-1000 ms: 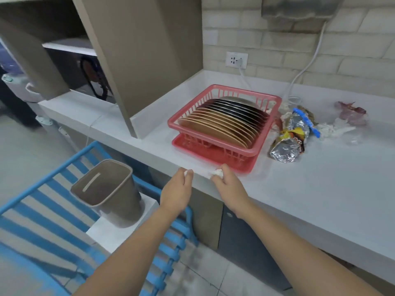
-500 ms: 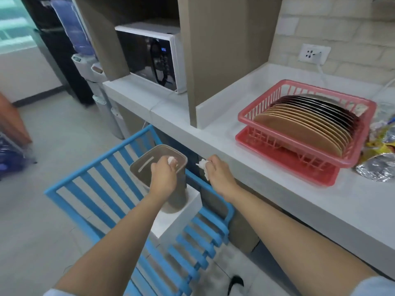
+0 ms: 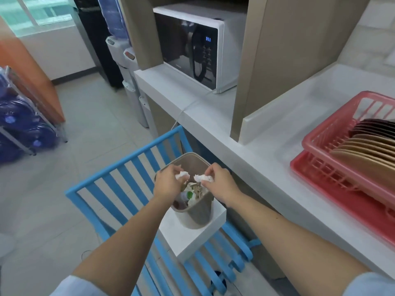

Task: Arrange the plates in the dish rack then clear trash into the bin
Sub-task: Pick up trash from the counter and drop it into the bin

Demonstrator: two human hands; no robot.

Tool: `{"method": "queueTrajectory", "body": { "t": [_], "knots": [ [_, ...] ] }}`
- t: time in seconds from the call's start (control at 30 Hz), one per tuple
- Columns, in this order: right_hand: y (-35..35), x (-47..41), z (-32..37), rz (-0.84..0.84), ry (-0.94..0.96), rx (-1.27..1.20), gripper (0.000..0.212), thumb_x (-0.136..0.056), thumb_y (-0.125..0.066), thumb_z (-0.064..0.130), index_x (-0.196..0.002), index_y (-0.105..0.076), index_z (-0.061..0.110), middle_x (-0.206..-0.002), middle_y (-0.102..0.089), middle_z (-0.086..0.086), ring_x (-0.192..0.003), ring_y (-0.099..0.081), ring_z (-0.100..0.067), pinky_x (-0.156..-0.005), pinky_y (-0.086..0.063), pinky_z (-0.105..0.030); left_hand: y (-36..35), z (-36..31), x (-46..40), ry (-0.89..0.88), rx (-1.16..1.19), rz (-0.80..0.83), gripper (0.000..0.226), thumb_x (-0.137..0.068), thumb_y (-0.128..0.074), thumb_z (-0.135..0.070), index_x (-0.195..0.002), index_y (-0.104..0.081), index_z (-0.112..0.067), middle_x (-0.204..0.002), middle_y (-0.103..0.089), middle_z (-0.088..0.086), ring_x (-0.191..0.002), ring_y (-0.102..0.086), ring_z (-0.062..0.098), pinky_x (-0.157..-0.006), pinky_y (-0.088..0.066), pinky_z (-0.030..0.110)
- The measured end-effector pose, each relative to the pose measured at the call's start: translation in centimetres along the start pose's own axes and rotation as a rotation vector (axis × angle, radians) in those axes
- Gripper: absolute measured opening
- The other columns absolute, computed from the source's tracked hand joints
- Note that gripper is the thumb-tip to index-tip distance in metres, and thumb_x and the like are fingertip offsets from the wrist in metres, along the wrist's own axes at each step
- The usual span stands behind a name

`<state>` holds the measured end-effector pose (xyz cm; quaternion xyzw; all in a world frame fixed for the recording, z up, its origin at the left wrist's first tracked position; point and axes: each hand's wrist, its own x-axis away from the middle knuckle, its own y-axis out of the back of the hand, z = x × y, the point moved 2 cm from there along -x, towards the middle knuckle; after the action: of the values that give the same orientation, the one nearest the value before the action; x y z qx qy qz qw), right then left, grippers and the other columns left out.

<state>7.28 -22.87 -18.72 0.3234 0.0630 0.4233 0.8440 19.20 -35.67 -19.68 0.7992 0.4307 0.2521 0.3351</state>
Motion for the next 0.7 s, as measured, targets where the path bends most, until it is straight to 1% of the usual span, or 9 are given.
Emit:
{"method": "queueTrajectory", "body": {
  "t": [0.07,0.1,0.17,0.27,0.33,0.43,0.53,0.6,0.7],
  "knots": [
    [-0.3,-1.4,0.1,0.043,-0.006,0.042,0.019,-0.087,-0.067,0.023,-0.090,-0.049,0.027,-0.096,-0.058,0.005,-0.081,-0.057,-0.010,-0.068,-0.051,-0.026,-0.4,0.5,-1.3,0.027,-0.024,0.047,0.025,-0.089,-0.069,-0.035,-0.110,-0.063,-0.023,-0.114,-0.067,-0.004,-0.104,-0.059,0.016,-0.090,-0.049,0.036],
    [-0.5,-2.1,0.1,0.073,-0.011,0.062,0.019,-0.086,-0.066,0.022,-0.089,-0.048,0.026,-0.092,-0.058,0.006,-0.080,-0.057,-0.011,-0.067,-0.052,-0.029,-0.6,0.7,-2.0,0.036,-0.051,0.072,0.025,-0.089,-0.068,-0.033,-0.111,-0.063,-0.021,-0.114,-0.067,-0.002,-0.099,-0.059,0.015,-0.088,-0.049,0.033],
    [-0.8,-3.2,0.0,0.127,-0.019,0.109,0.019,-0.086,-0.065,0.022,-0.087,-0.047,0.027,-0.089,-0.056,0.006,-0.078,-0.057,-0.013,-0.065,-0.051,-0.030,-1.2,1.3,-2.9,0.058,-0.118,0.135,0.027,-0.092,-0.064,-0.032,-0.116,-0.063,-0.020,-0.115,-0.068,0.000,-0.095,-0.058,0.013,-0.087,-0.047,0.030],
    [-1.2,-4.8,0.0,0.132,-0.014,0.206,0.020,-0.086,-0.065,0.025,-0.086,-0.045,0.029,-0.092,-0.051,0.004,-0.077,-0.057,-0.015,-0.064,-0.048,-0.028,-1.8,2.1,-4.3,0.113,-0.158,0.221,0.038,-0.097,-0.056,-0.038,-0.130,-0.058,-0.020,-0.123,-0.066,0.001,-0.106,-0.061,0.017,-0.092,-0.047,0.031],
    [-1.5,-5.8,0.1,0.129,-0.010,0.235,0.020,-0.087,-0.066,0.025,-0.085,-0.046,0.029,-0.092,-0.052,0.004,-0.076,-0.057,-0.014,-0.064,-0.049,-0.028,-1.9,2.1,-5.2,0.130,-0.123,0.226,0.040,-0.098,-0.053,-0.039,-0.133,-0.057,-0.020,-0.125,-0.065,0.002,-0.108,-0.061,0.018,-0.091,-0.045,0.030],
    [-2.3,-6.9,-0.2,0.155,-0.013,0.258,0.017,-0.088,-0.065,0.026,-0.087,-0.049,0.025,-0.090,-0.059,0.003,-0.080,-0.059,-0.016,-0.073,-0.055,-0.034,-1.9,2.0,-6.0,0.114,-0.060,0.158,0.034,-0.100,-0.049,-0.037,-0.128,-0.061,-0.020,-0.121,-0.068,-0.001,-0.104,-0.062,0.015,-0.091,-0.047,0.031],
    [-3.6,-7.3,-0.7,0.237,-0.007,0.295,0.012,-0.089,-0.063,0.030,-0.095,-0.054,0.025,-0.095,-0.063,0.003,-0.086,-0.060,-0.018,-0.077,-0.056,-0.038,-1.9,2.3,-6.0,0.132,-0.037,0.096,0.027,-0.102,-0.044,-0.037,-0.115,-0.063,-0.022,-0.102,-0.067,-0.005,-0.090,-0.060,0.012,-0.079,-0.047,0.030],
    [-4.1,-7.2,-0.9,0.296,0.004,0.329,0.016,-0.090,-0.059,0.034,-0.103,-0.061,0.025,-0.104,-0.067,0.002,-0.092,-0.062,-0.018,-0.082,-0.054,-0.037,-1.8,2.6,-5.8,0.145,-0.052,0.095,0.024,-0.101,-0.041,-0.039,-0.107,-0.060,-0.026,-0.096,-0.066,-0.006,-0.088,-0.062,0.014,-0.076,-0.048,0.032],
    [-4.0,-6.6,-1.0,0.279,0.009,0.330,0.021,-0.091,-0.057,0.033,-0.108,-0.066,0.025,-0.109,-0.067,0.003,-0.095,-0.062,-0.016,-0.083,-0.053,-0.033,-1.7,3.1,-5.0,0.162,-0.077,0.123,0.024,-0.101,-0.039,-0.040,-0.105,-0.058,-0.027,-0.092,-0.066,-0.005,-0.082,-0.064,0.017,-0.073,-0.050,0.033]
  ]
}}
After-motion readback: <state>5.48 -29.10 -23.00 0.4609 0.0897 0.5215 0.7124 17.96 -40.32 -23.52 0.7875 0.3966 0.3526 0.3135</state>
